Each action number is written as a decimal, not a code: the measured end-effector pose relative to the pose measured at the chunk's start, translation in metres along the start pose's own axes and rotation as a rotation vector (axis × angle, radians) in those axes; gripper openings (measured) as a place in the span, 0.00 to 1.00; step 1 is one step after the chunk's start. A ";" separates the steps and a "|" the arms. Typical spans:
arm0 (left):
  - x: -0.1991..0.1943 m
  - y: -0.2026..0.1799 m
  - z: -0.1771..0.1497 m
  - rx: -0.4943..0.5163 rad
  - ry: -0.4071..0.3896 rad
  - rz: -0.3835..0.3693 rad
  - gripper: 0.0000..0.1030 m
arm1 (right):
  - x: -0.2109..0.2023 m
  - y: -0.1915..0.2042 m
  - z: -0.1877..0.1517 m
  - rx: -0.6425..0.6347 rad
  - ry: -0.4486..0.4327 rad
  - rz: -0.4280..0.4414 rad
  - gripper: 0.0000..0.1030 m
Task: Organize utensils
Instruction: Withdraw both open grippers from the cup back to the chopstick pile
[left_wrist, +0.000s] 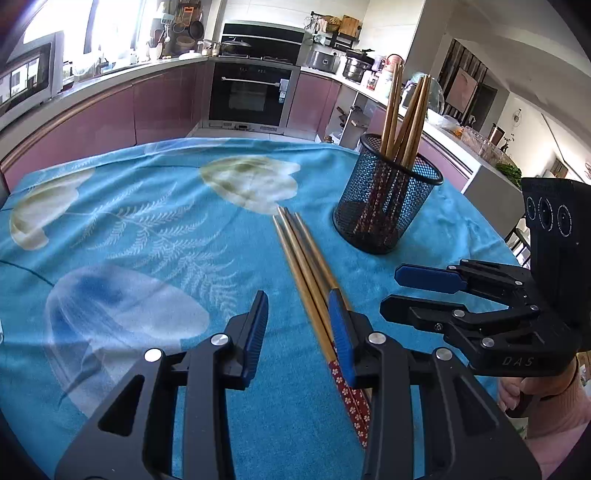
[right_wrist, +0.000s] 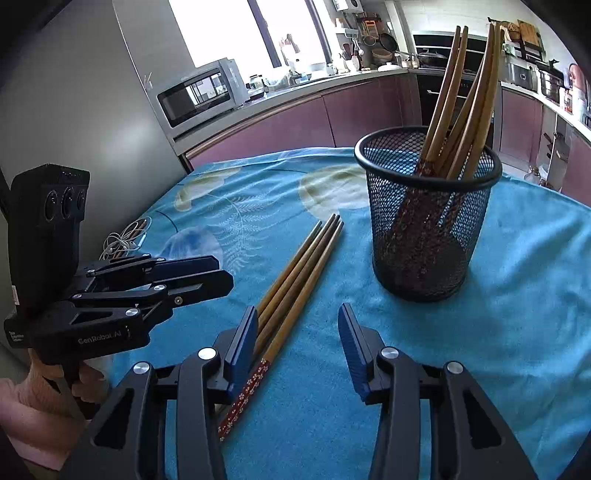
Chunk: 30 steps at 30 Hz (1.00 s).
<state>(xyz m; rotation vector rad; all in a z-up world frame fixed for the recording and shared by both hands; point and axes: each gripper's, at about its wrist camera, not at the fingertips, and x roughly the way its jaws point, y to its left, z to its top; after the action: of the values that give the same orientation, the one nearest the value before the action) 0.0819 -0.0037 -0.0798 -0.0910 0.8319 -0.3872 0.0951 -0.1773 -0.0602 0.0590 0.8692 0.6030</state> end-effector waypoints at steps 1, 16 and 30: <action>0.001 0.002 -0.003 -0.003 0.007 0.003 0.33 | 0.001 0.000 -0.002 0.003 0.005 -0.002 0.42; 0.004 0.008 -0.020 -0.019 0.040 -0.006 0.34 | 0.017 0.018 -0.015 -0.045 0.045 -0.052 0.42; 0.010 -0.005 -0.020 0.040 0.053 0.002 0.36 | 0.019 0.022 -0.017 -0.074 0.056 -0.109 0.41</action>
<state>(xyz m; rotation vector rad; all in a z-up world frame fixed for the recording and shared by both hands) 0.0714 -0.0110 -0.0990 -0.0428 0.8765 -0.4057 0.0815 -0.1521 -0.0782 -0.0726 0.8973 0.5359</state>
